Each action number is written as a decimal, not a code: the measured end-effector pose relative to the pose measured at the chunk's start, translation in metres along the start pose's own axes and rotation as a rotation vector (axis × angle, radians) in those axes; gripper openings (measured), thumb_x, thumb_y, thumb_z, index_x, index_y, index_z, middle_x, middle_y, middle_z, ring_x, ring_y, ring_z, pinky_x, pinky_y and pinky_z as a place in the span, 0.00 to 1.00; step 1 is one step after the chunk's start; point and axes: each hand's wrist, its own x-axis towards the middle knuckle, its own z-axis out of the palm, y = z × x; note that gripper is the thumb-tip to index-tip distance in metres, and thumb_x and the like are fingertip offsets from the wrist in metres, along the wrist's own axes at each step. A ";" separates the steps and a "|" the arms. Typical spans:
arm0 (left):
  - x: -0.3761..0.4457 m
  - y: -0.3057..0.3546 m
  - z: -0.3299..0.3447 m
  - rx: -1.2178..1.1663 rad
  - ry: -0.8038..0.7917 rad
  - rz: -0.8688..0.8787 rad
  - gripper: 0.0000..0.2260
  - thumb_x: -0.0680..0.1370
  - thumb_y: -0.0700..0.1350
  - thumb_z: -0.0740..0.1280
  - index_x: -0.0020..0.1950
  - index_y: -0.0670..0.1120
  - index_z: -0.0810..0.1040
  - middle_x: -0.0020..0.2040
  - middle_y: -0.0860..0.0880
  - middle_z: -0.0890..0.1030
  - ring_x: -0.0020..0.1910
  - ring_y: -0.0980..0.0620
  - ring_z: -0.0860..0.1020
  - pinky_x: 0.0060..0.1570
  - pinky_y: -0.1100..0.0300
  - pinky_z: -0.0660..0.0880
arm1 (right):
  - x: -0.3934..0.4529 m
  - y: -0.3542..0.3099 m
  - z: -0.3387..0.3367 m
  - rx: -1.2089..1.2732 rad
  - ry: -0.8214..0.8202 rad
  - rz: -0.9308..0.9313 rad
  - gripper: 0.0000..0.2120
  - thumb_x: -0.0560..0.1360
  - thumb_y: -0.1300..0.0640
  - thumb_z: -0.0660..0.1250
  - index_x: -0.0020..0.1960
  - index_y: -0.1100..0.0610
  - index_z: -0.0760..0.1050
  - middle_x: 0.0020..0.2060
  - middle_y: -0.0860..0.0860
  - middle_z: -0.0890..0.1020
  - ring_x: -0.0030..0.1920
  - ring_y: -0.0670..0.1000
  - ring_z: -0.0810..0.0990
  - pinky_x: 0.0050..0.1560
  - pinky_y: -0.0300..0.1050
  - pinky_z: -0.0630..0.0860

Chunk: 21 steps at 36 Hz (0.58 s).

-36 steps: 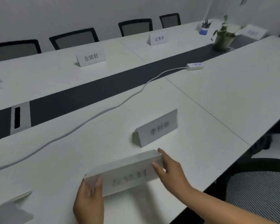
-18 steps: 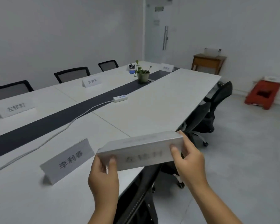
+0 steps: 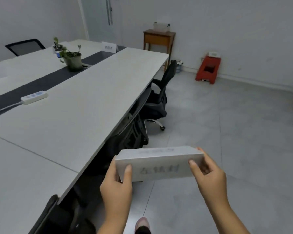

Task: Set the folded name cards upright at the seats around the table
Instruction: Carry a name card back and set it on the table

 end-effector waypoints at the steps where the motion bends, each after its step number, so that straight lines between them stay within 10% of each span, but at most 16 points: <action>1: 0.010 -0.003 0.015 0.017 -0.022 -0.004 0.15 0.73 0.38 0.65 0.60 0.44 0.75 0.53 0.49 0.80 0.55 0.53 0.77 0.48 0.75 0.71 | 0.015 0.007 0.000 -0.002 0.019 0.026 0.21 0.71 0.65 0.66 0.64 0.59 0.70 0.54 0.48 0.76 0.54 0.48 0.76 0.53 0.31 0.72; 6: 0.076 -0.003 0.084 0.063 -0.119 -0.023 0.13 0.74 0.40 0.65 0.58 0.46 0.76 0.50 0.51 0.81 0.50 0.59 0.78 0.52 0.65 0.73 | 0.097 0.018 0.005 0.004 0.080 0.108 0.21 0.71 0.64 0.67 0.64 0.60 0.70 0.52 0.46 0.75 0.53 0.47 0.75 0.57 0.42 0.70; 9: 0.120 0.010 0.122 0.059 -0.163 0.021 0.12 0.74 0.40 0.64 0.56 0.48 0.76 0.46 0.59 0.79 0.44 0.72 0.75 0.42 0.80 0.69 | 0.148 0.012 0.005 0.026 0.116 0.113 0.22 0.71 0.63 0.66 0.64 0.59 0.69 0.53 0.47 0.74 0.54 0.47 0.74 0.57 0.42 0.70; 21: 0.258 0.018 0.232 0.086 0.021 -0.050 0.11 0.74 0.42 0.65 0.55 0.50 0.76 0.46 0.60 0.78 0.48 0.60 0.77 0.45 0.68 0.69 | 0.351 0.026 0.052 0.050 -0.030 0.099 0.22 0.71 0.64 0.67 0.64 0.60 0.69 0.54 0.48 0.74 0.56 0.47 0.74 0.60 0.44 0.70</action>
